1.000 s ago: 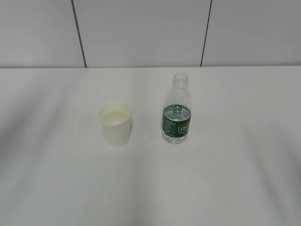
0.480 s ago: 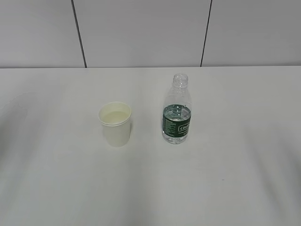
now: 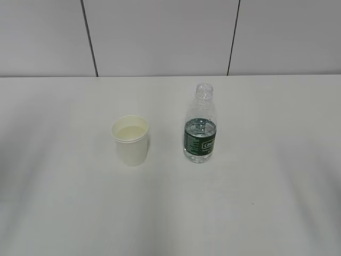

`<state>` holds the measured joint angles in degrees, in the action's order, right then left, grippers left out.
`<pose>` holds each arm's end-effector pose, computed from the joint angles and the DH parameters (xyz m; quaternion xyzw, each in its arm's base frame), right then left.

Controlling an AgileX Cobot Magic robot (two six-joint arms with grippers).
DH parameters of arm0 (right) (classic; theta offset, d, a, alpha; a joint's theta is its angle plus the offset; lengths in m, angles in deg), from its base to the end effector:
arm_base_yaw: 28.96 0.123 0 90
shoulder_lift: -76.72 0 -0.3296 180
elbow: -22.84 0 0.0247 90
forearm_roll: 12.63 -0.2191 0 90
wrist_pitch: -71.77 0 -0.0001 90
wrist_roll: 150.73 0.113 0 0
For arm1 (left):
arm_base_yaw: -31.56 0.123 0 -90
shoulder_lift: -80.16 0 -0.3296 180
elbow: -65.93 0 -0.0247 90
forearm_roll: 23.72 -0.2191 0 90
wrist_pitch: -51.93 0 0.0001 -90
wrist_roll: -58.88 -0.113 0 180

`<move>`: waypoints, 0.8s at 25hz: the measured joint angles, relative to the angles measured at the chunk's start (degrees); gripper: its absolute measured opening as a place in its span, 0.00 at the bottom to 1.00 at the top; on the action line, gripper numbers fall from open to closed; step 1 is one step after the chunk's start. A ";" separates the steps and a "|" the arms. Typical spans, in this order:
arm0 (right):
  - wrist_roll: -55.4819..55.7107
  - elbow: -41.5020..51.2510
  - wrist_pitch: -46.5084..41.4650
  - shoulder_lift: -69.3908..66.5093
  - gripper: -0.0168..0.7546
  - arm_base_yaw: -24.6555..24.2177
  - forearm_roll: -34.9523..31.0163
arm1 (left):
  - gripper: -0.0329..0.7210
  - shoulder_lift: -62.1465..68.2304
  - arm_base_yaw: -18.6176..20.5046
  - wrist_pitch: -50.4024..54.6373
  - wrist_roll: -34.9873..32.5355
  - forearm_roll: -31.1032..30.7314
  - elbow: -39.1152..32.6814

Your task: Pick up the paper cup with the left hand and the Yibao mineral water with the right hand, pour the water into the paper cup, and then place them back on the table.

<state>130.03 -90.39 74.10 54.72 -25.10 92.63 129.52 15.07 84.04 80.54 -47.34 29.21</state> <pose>0.0255 0.0061 0.2771 -0.0652 0.7003 0.0098 0.7108 0.1041 -0.0057 0.3643 0.0549 0.8432 0.0081 0.5347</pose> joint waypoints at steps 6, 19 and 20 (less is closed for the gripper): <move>0.00 0.00 0.00 0.00 0.79 0.00 0.00 | 0.65 -1.79 -0.83 5.48 -10.31 8.50 0.00; 0.00 0.00 0.00 0.00 0.79 0.00 0.00 | 0.65 -10.91 -0.83 20.38 -27.39 22.85 0.00; 0.00 0.00 0.00 0.00 0.79 0.00 0.00 | 0.65 -12.28 -0.83 22.00 -28.05 23.03 0.00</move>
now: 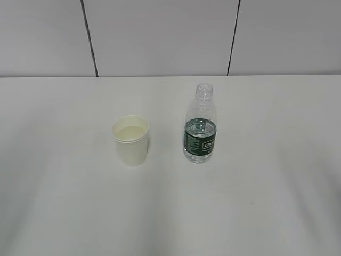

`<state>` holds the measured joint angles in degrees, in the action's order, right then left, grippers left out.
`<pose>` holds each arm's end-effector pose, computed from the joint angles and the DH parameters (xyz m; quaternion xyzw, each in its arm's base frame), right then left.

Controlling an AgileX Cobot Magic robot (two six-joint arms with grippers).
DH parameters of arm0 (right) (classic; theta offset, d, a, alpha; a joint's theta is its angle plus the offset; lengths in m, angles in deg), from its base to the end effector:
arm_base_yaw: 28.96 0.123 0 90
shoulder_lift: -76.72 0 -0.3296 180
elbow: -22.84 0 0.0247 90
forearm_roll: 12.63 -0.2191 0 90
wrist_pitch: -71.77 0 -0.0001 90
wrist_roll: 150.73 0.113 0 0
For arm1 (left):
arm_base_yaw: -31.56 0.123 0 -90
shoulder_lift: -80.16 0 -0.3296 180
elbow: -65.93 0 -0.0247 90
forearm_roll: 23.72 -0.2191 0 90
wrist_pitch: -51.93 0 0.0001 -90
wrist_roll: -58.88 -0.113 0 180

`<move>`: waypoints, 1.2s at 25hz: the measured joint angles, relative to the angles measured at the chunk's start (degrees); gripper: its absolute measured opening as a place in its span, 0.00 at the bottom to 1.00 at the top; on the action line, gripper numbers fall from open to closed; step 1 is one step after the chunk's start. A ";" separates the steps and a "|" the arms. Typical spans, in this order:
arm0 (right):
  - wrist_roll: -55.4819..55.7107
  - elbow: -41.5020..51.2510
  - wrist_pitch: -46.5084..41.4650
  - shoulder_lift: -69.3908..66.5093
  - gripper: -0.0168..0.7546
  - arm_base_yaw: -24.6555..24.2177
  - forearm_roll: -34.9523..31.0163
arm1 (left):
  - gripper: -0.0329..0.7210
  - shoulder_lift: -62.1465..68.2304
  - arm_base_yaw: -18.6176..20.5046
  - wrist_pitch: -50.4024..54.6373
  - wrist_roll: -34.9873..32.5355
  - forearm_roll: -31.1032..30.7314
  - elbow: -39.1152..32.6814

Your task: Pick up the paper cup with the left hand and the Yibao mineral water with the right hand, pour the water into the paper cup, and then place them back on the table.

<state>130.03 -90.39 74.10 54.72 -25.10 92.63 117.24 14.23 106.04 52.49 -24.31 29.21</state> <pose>0.0255 0.0061 0.2771 -0.0652 0.7003 0.0098 0.7108 0.0286 -0.0079 0.3371 0.1855 0.8791 -0.0368 0.4376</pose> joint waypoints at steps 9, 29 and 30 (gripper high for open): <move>0.00 0.00 0.00 0.00 0.79 0.00 0.00 | 0.70 -11.99 0.00 7.42 -1.35 3.81 0.00; 0.00 0.00 0.00 0.00 0.79 0.00 0.00 | 0.72 -31.36 8.59 10.65 -1.42 10.08 -10.63; 0.00 0.00 0.00 0.00 0.79 0.00 0.00 | 0.72 -31.41 9.18 10.64 -1.42 10.50 -11.10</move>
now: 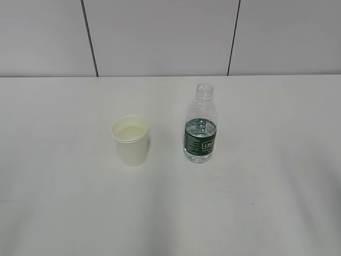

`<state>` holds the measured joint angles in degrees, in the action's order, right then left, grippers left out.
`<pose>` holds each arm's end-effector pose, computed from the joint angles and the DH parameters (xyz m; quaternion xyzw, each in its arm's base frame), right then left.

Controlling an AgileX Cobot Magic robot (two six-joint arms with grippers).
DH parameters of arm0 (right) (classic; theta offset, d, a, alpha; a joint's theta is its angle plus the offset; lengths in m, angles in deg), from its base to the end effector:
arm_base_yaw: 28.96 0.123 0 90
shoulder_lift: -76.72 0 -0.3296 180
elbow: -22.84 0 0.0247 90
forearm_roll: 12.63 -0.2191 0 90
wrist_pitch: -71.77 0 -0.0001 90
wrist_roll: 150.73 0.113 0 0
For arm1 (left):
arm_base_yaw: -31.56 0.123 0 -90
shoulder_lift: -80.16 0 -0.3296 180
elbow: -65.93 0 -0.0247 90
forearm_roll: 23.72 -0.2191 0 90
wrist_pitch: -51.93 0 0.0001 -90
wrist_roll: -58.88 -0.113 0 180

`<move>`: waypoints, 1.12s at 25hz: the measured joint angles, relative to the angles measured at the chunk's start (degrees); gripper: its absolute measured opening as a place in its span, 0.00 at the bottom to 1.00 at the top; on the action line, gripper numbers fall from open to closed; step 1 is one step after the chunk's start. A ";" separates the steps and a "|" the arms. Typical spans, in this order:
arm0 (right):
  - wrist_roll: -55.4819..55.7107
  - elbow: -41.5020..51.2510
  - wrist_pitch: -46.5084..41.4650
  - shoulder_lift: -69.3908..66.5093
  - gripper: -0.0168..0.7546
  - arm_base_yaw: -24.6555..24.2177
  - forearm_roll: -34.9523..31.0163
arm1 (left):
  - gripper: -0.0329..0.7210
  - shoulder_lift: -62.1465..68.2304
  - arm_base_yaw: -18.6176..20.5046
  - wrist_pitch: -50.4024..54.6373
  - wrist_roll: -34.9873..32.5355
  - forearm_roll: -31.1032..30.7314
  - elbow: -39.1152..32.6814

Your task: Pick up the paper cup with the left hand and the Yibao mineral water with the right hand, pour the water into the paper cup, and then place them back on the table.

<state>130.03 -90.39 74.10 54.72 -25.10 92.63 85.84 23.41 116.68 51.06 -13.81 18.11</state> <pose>0.0255 0.0061 0.2771 -0.0652 0.7003 0.0098 0.7108 -0.0698 -0.0078 0.2535 0.1272 0.8456 -0.0874 0.5110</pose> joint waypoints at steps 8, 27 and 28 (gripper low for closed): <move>0.00 0.00 0.00 0.00 0.79 0.00 0.00 | 0.72 0.00 7.53 -0.30 0.00 0.36 -0.40; 0.00 0.00 0.00 0.00 0.79 0.00 0.00 | 0.68 0.00 9.89 -0.49 -2.19 -3.73 -0.61; 0.00 0.00 0.00 0.00 0.79 0.00 0.00 | 0.68 0.00 9.89 -0.49 -2.19 -3.73 -0.61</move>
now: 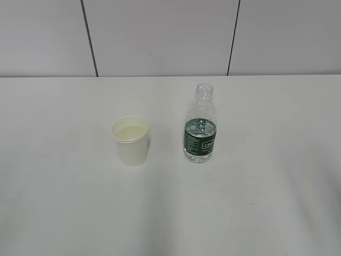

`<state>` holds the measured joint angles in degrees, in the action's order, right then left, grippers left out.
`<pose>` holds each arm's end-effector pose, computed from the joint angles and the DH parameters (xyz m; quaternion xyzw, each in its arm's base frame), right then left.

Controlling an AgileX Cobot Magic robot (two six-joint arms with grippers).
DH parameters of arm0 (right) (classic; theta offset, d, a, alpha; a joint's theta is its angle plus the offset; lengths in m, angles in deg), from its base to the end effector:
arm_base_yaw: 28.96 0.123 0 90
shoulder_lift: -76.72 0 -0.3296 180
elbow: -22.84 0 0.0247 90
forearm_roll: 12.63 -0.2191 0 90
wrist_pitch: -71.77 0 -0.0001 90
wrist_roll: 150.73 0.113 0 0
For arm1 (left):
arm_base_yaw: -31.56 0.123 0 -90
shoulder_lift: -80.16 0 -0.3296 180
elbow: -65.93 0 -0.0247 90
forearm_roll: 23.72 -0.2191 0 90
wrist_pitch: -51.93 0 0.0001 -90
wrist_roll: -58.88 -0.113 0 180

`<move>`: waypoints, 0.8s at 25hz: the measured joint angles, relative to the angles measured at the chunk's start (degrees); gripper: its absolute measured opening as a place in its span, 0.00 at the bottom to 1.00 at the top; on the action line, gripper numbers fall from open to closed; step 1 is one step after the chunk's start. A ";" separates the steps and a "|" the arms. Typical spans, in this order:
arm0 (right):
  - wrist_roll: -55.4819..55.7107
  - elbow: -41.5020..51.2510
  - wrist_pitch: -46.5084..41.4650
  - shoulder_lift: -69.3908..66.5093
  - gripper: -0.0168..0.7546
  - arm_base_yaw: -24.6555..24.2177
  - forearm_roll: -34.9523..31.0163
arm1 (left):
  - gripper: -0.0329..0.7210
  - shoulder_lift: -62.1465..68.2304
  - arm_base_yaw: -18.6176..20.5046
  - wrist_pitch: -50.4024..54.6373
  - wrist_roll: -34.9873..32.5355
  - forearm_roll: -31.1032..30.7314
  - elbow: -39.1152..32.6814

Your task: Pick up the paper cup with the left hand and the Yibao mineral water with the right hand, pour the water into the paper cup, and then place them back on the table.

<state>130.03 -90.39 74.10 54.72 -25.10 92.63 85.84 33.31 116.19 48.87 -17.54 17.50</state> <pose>0.0255 0.0061 0.2771 -0.0652 0.7003 0.0098 0.7108 -0.0656 -0.0130 0.2508 0.0665 0.8550 -0.0010 0.5143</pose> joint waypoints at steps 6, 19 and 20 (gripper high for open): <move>0.00 0.00 0.00 0.00 0.79 0.00 0.00 | 0.68 0.00 0.00 0.00 4.32 0.00 0.00; 0.00 0.00 0.00 0.00 0.79 0.00 0.00 | 0.68 0.00 0.00 -0.06 5.15 0.00 -0.11; 0.00 0.00 0.00 0.00 0.79 0.00 0.00 | 0.68 0.00 0.00 -0.12 5.26 0.05 -0.11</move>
<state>130.03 -90.39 74.10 54.72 -25.10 92.63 85.84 33.31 116.07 54.13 -17.49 17.39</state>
